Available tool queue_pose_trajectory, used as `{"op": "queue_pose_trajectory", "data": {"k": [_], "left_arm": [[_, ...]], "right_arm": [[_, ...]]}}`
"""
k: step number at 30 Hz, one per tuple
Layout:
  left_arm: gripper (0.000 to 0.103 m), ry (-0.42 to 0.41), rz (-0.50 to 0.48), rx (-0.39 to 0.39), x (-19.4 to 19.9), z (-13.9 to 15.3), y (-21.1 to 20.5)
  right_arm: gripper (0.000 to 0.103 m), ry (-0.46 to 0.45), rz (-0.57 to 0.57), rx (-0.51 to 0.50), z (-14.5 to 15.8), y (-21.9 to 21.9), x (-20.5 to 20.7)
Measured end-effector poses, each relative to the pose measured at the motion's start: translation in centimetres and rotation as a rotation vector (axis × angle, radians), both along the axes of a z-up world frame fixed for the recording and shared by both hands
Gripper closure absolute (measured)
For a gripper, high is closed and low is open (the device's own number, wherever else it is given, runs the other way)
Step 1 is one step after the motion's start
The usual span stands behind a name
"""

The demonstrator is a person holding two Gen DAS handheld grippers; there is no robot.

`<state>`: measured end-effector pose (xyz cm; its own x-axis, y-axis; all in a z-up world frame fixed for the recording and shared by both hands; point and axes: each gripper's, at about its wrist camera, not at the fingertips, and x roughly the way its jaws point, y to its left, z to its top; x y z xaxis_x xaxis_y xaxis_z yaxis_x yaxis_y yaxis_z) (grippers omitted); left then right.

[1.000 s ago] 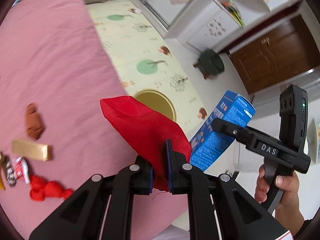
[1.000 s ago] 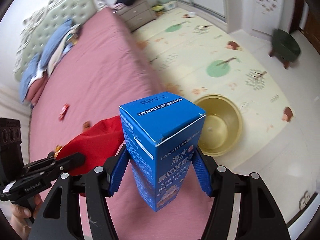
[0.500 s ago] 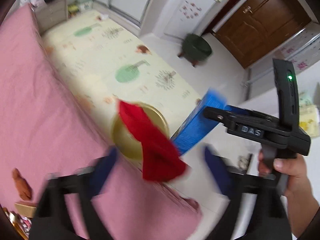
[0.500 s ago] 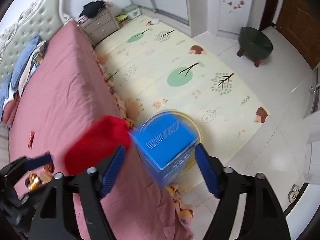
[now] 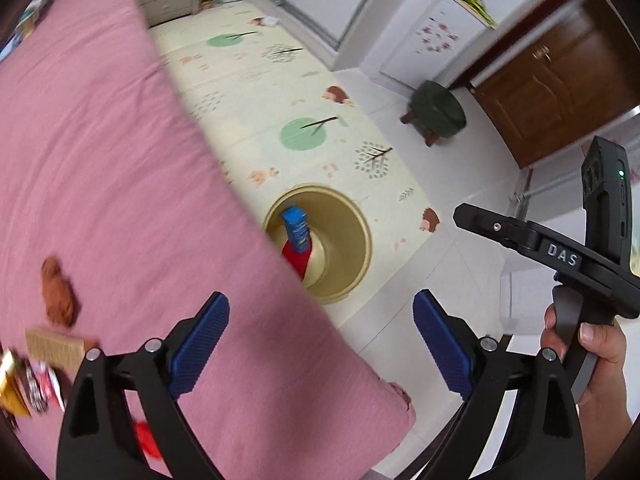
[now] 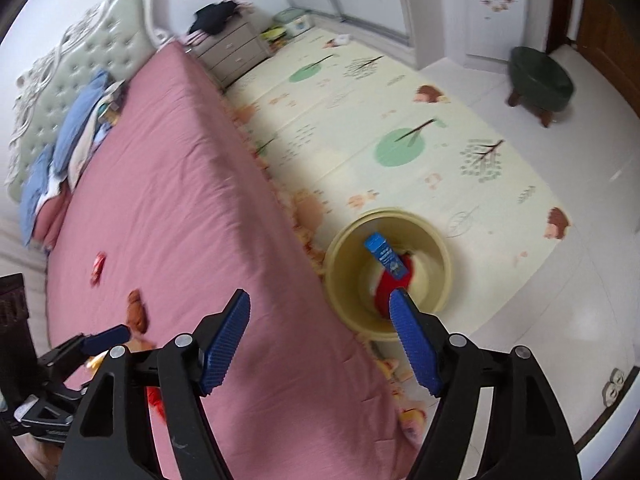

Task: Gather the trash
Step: 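Move both tools back over the remaining items on the bed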

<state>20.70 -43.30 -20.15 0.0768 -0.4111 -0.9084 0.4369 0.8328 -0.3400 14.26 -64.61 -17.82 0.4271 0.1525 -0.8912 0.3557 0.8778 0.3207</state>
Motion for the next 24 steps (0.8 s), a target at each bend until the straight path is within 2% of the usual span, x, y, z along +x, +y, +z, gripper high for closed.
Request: {"op": "queue_pose_trajectory", "data": {"k": [11, 17, 24], "left_arm": [[0.01, 0.026, 0.261, 0.011, -2.6, -0.4, 12.2], [0.01, 0.049, 0.403, 0.022, -4.7, -1.6, 18.5], [0.01, 0.096, 0.533, 0.024, -7.0, -4.1, 23.1]], "right_arm": [[0.033, 0.013, 0.259, 0.04, -0.5, 12.7, 2.7], [0.033, 0.029, 0.412, 0.032, -1.3, 19.3, 3.7], [0.033, 0.056, 0.569, -0.005, -2.7, 25.9, 4.6]]}}
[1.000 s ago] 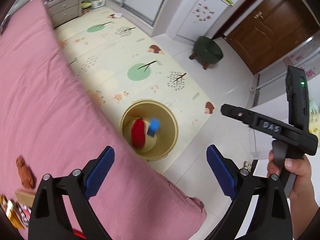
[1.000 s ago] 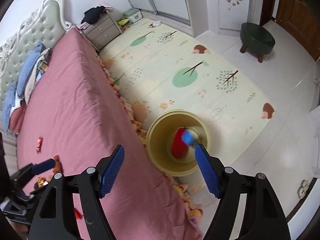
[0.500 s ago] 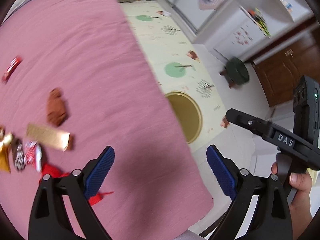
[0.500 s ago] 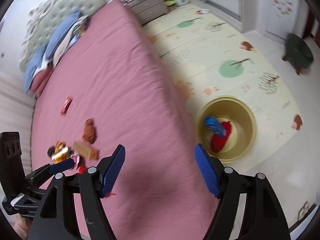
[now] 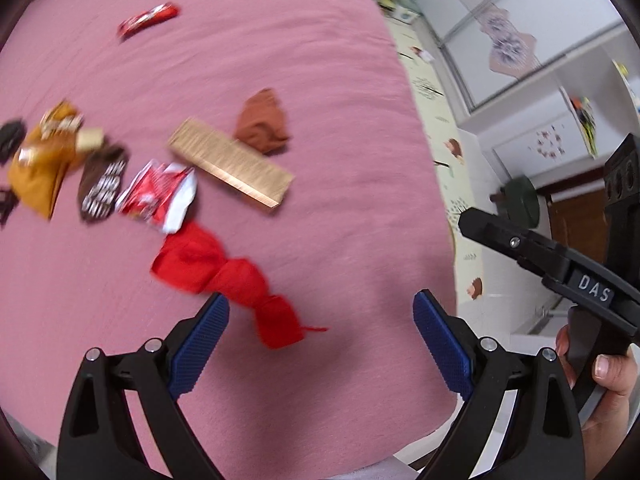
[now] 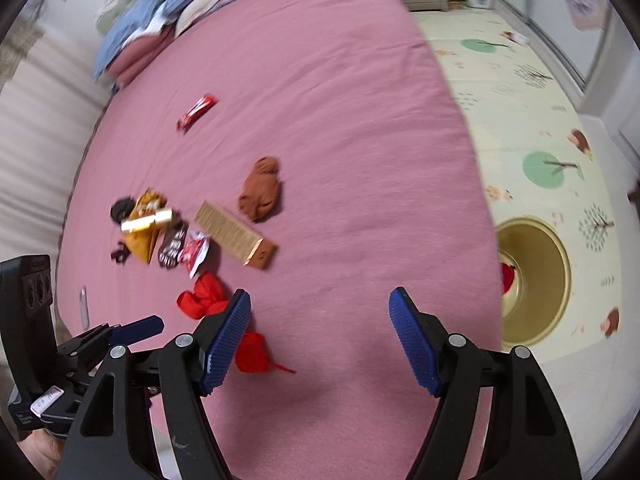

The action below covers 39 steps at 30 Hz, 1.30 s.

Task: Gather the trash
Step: 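Move both tools back over the remaining items on the bed, then grasp the red scarf with the left tool while the right tool grasps the gold box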

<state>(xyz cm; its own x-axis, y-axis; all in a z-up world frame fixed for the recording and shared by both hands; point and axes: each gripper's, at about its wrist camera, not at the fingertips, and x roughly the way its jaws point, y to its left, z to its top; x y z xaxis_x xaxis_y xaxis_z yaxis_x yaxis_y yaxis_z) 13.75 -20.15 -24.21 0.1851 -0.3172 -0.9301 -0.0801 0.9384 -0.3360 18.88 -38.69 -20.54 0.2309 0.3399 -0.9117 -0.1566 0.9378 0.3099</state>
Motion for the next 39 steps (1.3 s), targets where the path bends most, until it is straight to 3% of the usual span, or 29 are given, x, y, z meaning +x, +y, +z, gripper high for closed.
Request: {"op": "queue_pose_trajectory", "data": {"k": [14, 23, 27, 29, 32, 34, 39], "left_arm": [[0.01, 0.096, 0.259, 0.036, -2.0, -5.9, 4.3], [0.013, 0.143, 0.313, 0.032, -0.8, -10.0, 4.1], [0.029, 0.179, 0.293, 0.095, 0.2, -11.6, 3.6], [0.032, 0.196, 0.282, 0.123, 0.4, -12.2, 3.3], [0.051, 0.195, 0.253, 0.15, 0.6, -12.4, 2.5], [0.066, 0.203, 0.246, 0.131, 0.5, -12.4, 2.4], [0.068, 0.186, 0.258, 0.035, -0.7, -11.9, 2.9]], "right_arm": [[0.027, 0.001, 0.246, -0.074, -4.1, 8.2, 1.2], [0.028, 0.002, 0.344, -0.125, -6.5, 10.8, 3.4], [0.028, 0.017, 0.373, -0.134, -7.6, 11.7, 4.7], [0.028, 0.022, 0.389, -0.139, -8.0, 12.1, 5.1], [0.029, 0.029, 0.411, -0.149, -8.6, 12.8, 5.6], [0.029, 0.036, 0.422, -0.156, -9.1, 13.4, 5.9], [0.029, 0.052, 0.452, -0.168, -10.3, 14.8, 6.3]]}}
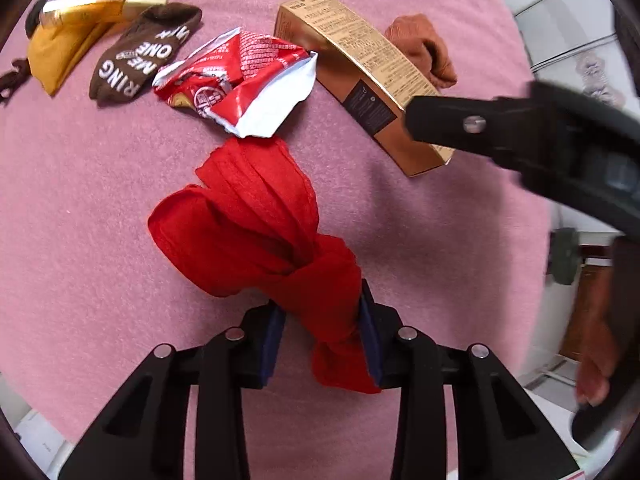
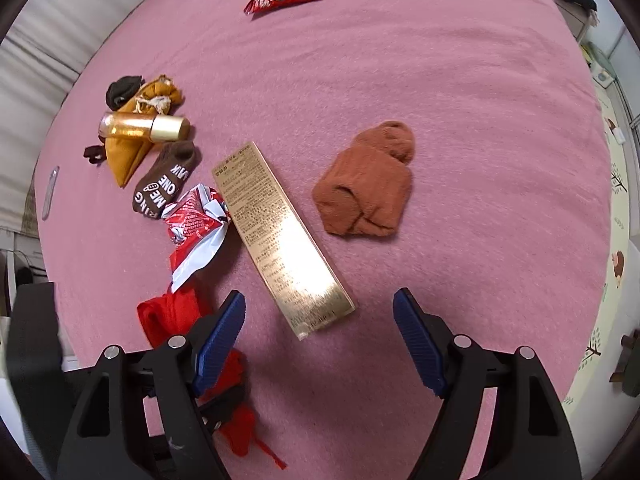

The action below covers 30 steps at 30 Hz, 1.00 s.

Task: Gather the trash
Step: 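Grasp the red scarf with the left tool while the right tool grasps the gold box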

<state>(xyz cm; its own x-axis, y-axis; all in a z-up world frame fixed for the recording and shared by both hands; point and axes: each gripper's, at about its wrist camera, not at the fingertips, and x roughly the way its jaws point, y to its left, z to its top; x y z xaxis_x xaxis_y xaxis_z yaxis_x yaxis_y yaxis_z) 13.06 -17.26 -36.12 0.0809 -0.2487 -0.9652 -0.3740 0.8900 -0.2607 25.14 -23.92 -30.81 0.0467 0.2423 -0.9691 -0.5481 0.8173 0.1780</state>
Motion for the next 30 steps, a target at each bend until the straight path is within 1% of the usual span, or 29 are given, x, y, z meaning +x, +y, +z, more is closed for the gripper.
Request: {"op": "queue_pose_trajectory", "data": {"k": [5, 8, 9, 10, 11, 13, 14, 17, 22, 24, 25, 28, 30], "left_arm": [[0.068, -0.007, 0.027, -0.086, -0.9, 0.3, 1.3], [0.068, -0.013, 0.029, -0.097, -1.1, 0.6, 1.9], [0.068, -0.016, 0.028, -0.105, -1.1, 0.6, 1.8], [0.068, -0.017, 0.026, -0.101, -1.2, 0.7, 1.9], [0.068, -0.017, 0.026, -0.096, -1.2, 0.8, 2.0], [0.068, -0.018, 0.033, -0.114, -1.7, 1.1, 2.9], [0.068, -0.02, 0.037, -0.119, -1.7, 1.2, 3.1], [0.068, -0.033, 0.037, -0.122, -2.1, 1.9, 3.7], [0.068, -0.041, 0.028, -0.111, -2.4, 3.0, 3.1], [0.068, -0.038, 0.029, -0.118, -2.7, 3.5, 3.0], [0.068, -0.038, 0.031, -0.118, -3.6, 4.0, 3.2], [0.068, -0.04, 0.02, -0.115, -3.2, 4.9, 3.6], [0.068, -0.041, 0.009, -0.114, -3.2, 5.5, 3.1]], "right_arm": [[0.029, 0.012, 0.008, -0.024, -1.4, 1.2, 0.4], [0.029, 0.007, 0.004, -0.054, -2.0, 1.8, 0.6], [0.031, 0.011, 0.009, -0.063, -2.3, 2.1, 0.6], [0.036, 0.011, 0.011, -0.067, -2.5, 2.2, 0.6], [0.039, 0.013, 0.014, -0.077, -2.7, 2.4, 0.5], [0.052, 0.026, 0.009, -0.114, -3.3, 2.6, 0.5], [0.054, 0.034, 0.006, -0.121, -3.4, 2.6, 0.5], [0.057, 0.052, -0.009, -0.081, -2.9, 2.3, 0.0], [0.061, 0.064, -0.043, -0.039, -1.5, 1.1, -1.5], [0.062, 0.068, -0.06, -0.023, -0.9, 0.1, -2.4], [0.063, 0.072, -0.068, -0.017, -0.8, -0.1, -2.6], [0.065, 0.099, -0.11, 0.018, 0.2, -1.8, -3.6], [0.066, 0.103, -0.14, 0.035, 1.0, -3.3, -4.4]]}}
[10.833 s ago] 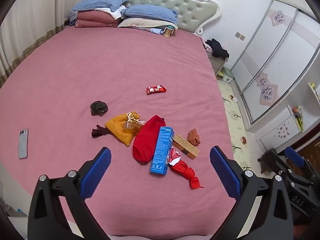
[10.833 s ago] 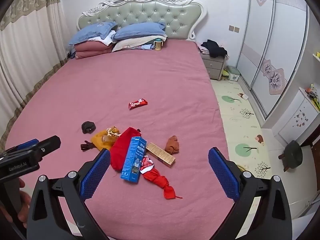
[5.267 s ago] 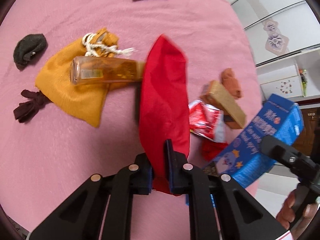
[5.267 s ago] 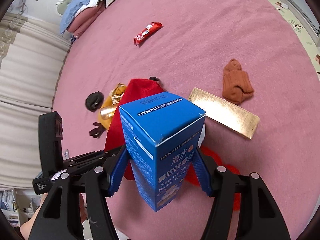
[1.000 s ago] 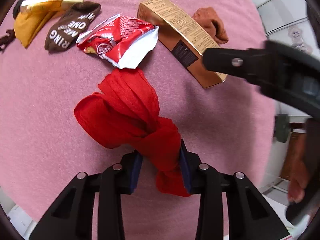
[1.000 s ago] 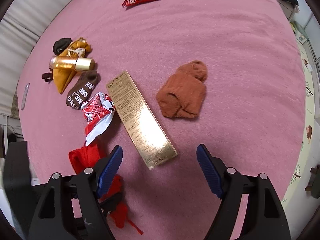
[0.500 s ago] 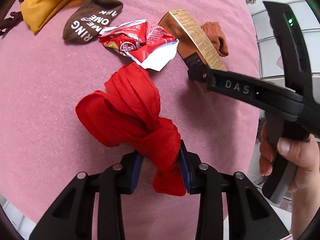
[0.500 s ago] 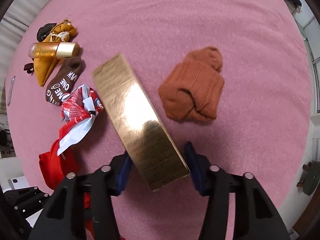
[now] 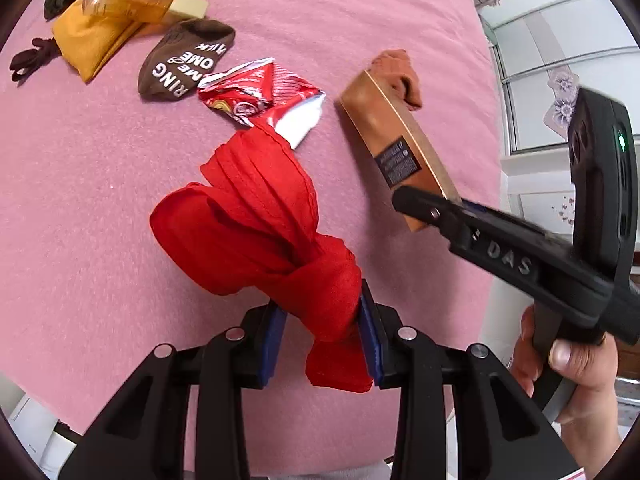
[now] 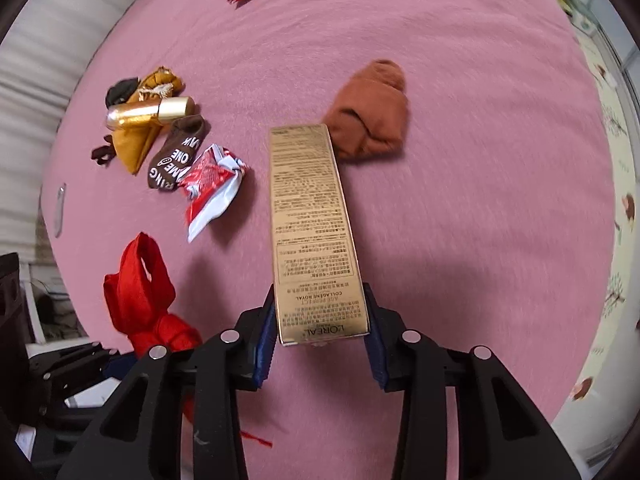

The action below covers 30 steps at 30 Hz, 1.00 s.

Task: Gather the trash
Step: 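Grasp the red scarf with the left tool while the right tool grasps the gold box, then carry the scarf and gold box to the yellow bin and open both tools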

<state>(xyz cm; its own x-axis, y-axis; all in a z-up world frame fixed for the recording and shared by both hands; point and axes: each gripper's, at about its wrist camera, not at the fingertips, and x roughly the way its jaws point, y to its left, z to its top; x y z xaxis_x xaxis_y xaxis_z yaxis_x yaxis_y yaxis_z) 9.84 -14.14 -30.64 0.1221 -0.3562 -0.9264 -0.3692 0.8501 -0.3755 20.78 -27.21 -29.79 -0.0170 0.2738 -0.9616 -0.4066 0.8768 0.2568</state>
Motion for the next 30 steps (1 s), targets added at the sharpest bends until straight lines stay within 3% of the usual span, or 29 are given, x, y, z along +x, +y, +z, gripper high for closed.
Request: {"op": "queue_pose_trajectory", "data": {"k": [4, 13, 30], "left_arm": [[0.068, -0.005, -0.01, -0.014, 0.5, 0.7, 0.0], [0.068, -0.019, -0.11, -0.028, 0.7, 3.5, -4.5], [0.068, -0.121, -0.457, -0.001, 4.8, 9.8, -17.8]], "right_arm": [[0.068, -0.006, -0.055, 0.025, 1.8, -1.9, -1.4], [0.068, -0.044, -0.176, 0.063, 5.5, -7.1, -4.1], [0.068, -0.179, -0.478, 0.13, 13.3, -21.5, -6.1]]}}
